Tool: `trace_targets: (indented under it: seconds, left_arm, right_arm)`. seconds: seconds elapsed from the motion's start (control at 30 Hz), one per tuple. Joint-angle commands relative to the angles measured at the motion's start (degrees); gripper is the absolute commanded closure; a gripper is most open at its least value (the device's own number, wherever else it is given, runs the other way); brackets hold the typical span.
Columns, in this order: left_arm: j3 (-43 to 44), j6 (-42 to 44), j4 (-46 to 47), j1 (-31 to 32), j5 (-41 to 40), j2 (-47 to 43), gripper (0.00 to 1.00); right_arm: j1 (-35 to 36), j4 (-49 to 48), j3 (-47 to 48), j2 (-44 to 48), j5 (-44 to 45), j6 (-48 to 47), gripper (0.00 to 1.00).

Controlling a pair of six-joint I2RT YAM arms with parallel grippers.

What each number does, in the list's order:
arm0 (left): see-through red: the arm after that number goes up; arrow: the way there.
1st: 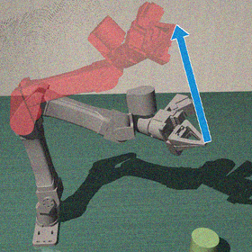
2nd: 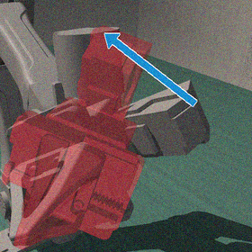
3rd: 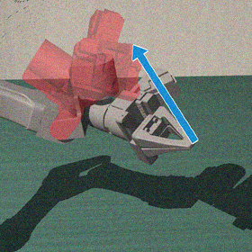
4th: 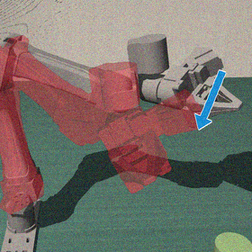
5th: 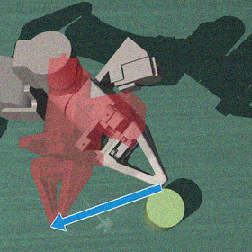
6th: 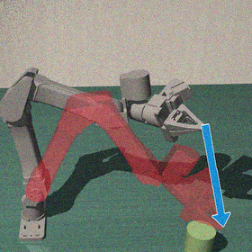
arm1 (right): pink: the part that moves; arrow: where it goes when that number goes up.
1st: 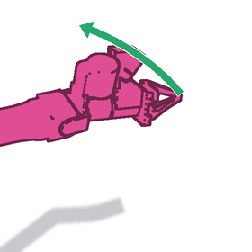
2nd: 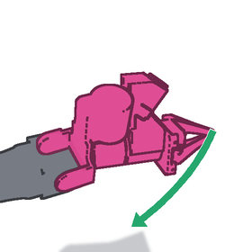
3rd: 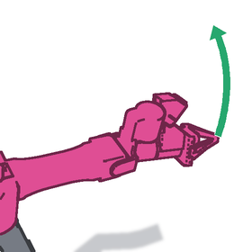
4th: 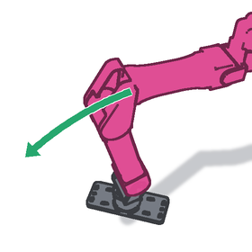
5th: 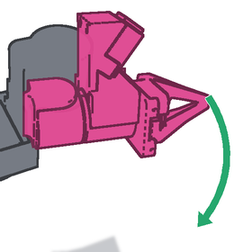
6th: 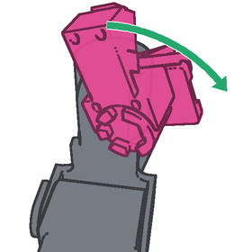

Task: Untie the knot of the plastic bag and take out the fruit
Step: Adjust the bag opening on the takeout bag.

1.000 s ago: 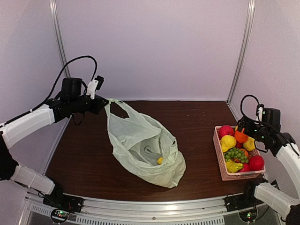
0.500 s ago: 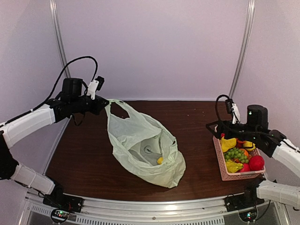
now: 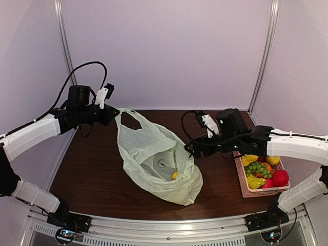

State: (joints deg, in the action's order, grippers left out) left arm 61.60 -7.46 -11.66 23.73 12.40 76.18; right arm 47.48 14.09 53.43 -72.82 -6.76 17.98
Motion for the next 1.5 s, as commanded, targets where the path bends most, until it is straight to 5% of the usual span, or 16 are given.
trace_targets:
  seconds: [0.0,0.27,0.37,0.53,0.7,0.9,1.0,1.13,1.47]
  left_arm:
    - [1.5,-0.5,0.7,0.0,0.3,-0.5,1.0]
    - [1.6,-0.9,0.6,0.0,1.4,0.0,1.0]
    - [1.5,-0.8,0.7,0.0,1.2,0.0,1.0]
    - [1.2,-0.8,1.1,0.0,0.7,-0.7,1.0]
    - [1.1,-0.8,1.2,0.0,0.5,-1.3,1.0]
    - [0.9,-0.7,1.6,0.0,0.3,-1.6,1.0]
    - [0.9,-0.7,1.6,0.0,0.3,-1.5,1.0]
    - [0.9,-0.8,1.6,0.0,0.8,-1.2,1.0]
    - [1.0,-1.0,1.6,0.0,1.2,-0.3,1.0]
  right_arm:
    - [1.7,6.4,3.1,-4.1,9.2,3.7,0.05]
    - [3.8,-0.5,-0.2,-9.3,5.0,10.1,0.14]
    - [4.5,-4.6,-0.4,-11.4,4.3,11.5,0.36]
    - [4.5,-6.9,3.9,-15.3,7.6,10.7,0.9]
    - [4.5,-4.7,13.3,-19.4,11.4,6.4,1.0]
    - [4.5,-2.9,19.6,-23.7,12.3,4.3,0.96]
    - [4.6,-1.2,20.8,-23.6,12.9,3.6,0.55]
    - [6.6,-1.2,21.7,-20.6,13.8,-0.2,0.28]
    - [11.3,6.3,31.7,-29.3,15.5,-2.3,0.2]
